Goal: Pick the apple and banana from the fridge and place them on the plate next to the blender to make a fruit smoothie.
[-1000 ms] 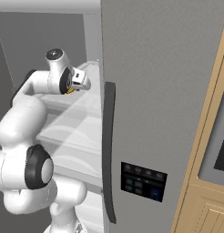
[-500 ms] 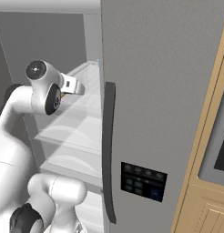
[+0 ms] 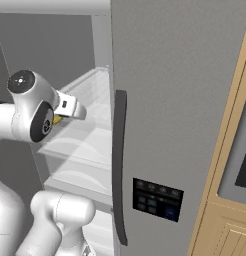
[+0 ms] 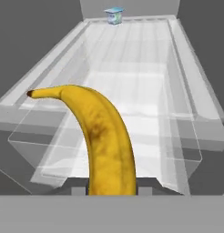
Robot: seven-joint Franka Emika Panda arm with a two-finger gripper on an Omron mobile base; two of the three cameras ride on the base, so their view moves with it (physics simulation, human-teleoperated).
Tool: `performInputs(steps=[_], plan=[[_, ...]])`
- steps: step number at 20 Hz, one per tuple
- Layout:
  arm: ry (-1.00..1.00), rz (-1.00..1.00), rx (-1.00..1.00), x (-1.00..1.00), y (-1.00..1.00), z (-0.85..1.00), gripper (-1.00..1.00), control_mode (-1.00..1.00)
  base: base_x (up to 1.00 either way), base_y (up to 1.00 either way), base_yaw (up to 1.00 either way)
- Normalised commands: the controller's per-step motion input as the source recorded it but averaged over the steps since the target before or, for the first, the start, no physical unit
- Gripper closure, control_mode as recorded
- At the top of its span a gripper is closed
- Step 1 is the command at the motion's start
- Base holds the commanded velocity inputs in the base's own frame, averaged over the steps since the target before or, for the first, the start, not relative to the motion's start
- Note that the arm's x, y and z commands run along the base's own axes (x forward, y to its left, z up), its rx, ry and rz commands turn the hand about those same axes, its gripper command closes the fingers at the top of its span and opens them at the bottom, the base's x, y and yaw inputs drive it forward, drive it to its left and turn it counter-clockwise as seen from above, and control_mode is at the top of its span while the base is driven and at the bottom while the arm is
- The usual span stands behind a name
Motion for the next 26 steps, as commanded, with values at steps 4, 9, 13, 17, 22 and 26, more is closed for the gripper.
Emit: performInputs(steps=[4,9,13,17,22,26], plan=[[0.41,0.00,-0.12,-0.65,-0.14,-0.22,1.00,-1.00,0.00,0.00,0.00],[0.08,0.00,-0.03,0.00,0.00,-0.02,1.00,-1.00,0.00,0.00,0.00],[0.01,0.02,0.00,-0.23,-0.04,-0.25,1.00,1.00,-0.13,-0.07,0.04],[0.00,0.00,0.00,0.00,0.00,0.00,1.00,1.00,-0.79,-0.60,0.29],[0.00,0.00,0.00,0.00,0.00,0.00,1.00,1.00,-1.00,-0.68,0.55],[0.00,0.00,0.00,0.00,0.00,0.00,1.00,1.00,-0.77,-0.25,0.93]])
